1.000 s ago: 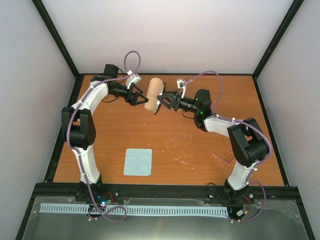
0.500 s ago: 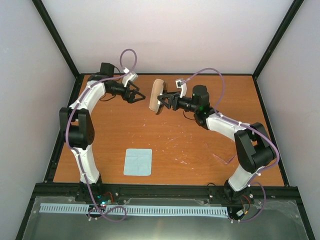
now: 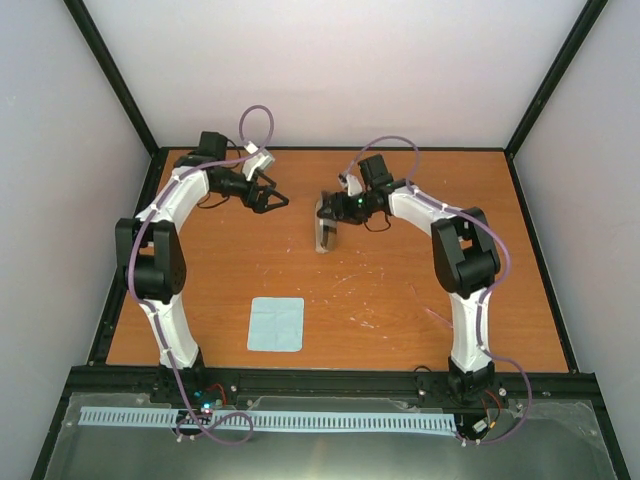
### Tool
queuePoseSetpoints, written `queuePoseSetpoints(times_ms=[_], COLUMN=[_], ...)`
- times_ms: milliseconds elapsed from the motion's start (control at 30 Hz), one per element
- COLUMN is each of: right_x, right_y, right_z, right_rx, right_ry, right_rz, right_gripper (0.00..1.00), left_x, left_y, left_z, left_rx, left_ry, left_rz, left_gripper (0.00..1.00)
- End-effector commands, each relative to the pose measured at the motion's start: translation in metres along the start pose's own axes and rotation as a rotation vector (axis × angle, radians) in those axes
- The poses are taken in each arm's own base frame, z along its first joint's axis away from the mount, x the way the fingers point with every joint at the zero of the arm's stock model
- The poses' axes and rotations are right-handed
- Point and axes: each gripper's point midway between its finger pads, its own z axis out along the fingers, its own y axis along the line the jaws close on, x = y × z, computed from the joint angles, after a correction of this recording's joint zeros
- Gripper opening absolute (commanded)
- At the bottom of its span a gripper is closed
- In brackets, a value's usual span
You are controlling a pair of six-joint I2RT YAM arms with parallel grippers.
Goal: Organize the sunglasses
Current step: Place the sunglasses case at the center of the board.
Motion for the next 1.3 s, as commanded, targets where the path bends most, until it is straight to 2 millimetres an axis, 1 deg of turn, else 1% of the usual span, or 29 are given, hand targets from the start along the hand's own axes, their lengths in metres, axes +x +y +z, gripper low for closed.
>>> queuePoseSetpoints(times_ms=[0,100,233,367,400,433,467,533,567,867,1000,1100,1133,1167,1200,1267], right_x=[0.049,0.062,0.067,0.064,0.063,0.061,0.06,0.057,0.056,0.052,0.05,0.048,0.048,0.048,0.047,0.044], right_y=[-0.013,-0.024,-0.033,-0.037,-0.038,-0.038,-0.039,-0.038,-0.038,-0.039,-0.038,-0.037,-0.037,-0.037,-0.037,-0.036], right_z=[0.013,0.023,0.027,0.024,0.023,0.021,0.02,0.019,0.018,0.017,0.016,0.015,0.015,0.014,0.013,0.01], right_rx=[-0.046,-0.054,-0.048,-0.035,-0.028,-0.023,-0.019,-0.011,-0.007,0.004,0.004,0.005,0.009,0.011,0.014,0.028], right_ry=[0.227,0.281,0.295,0.286,0.281,0.276,0.273,0.267,0.265,0.253,0.245,0.24,0.239,0.238,0.234,0.227], right_rz=[0.13,0.149,0.142,0.142,0.138,0.135,0.134,0.126,0.123,0.11,0.1,0.094,0.093,0.091,0.087,0.078], right_gripper=[0.12,0.11,0.13,0.24,0.29,0.37,0.41,0.45,0.49,0.64,0.78,0.86,0.87,0.95,1.0,1.0], left_x=[0.006,0.012,0.014,0.015,0.015,0.016,0.017,0.018,0.02,0.039,0.042,0.044,0.045,0.046,0.047,0.047], left_y=[-0.002,-0.002,-0.004,-0.004,-0.004,-0.004,-0.004,-0.002,-0.001,0.014,0.017,0.017,0.018,0.018,0.018,0.02], left_z=[-0.002,-0.001,-0.001,-0.001,-0.001,0.0,0.001,0.003,0.004,0.018,0.021,0.022,0.023,0.024,0.024,0.025], left_rx=[-0.014,-0.012,-0.012,-0.009,-0.008,-0.008,-0.006,-0.004,-0.003,0.0,0.005,0.009,0.009,0.011,0.011,0.012], left_ry=[0.016,0.026,0.031,0.032,0.032,0.032,0.032,0.034,0.037,0.073,0.079,0.081,0.082,0.083,0.084,0.081], left_rz=[0.028,0.02,0.022,0.016,0.015,0.011,0.009,0.005,0.003,-0.015,-0.02,-0.023,-0.023,-0.024,-0.026,-0.029], left_gripper=[0.99,0.99,0.99,0.99,0.99,0.99,0.99,0.99,0.99,0.99,0.99,0.99,0.99,0.98,0.98,0.98])
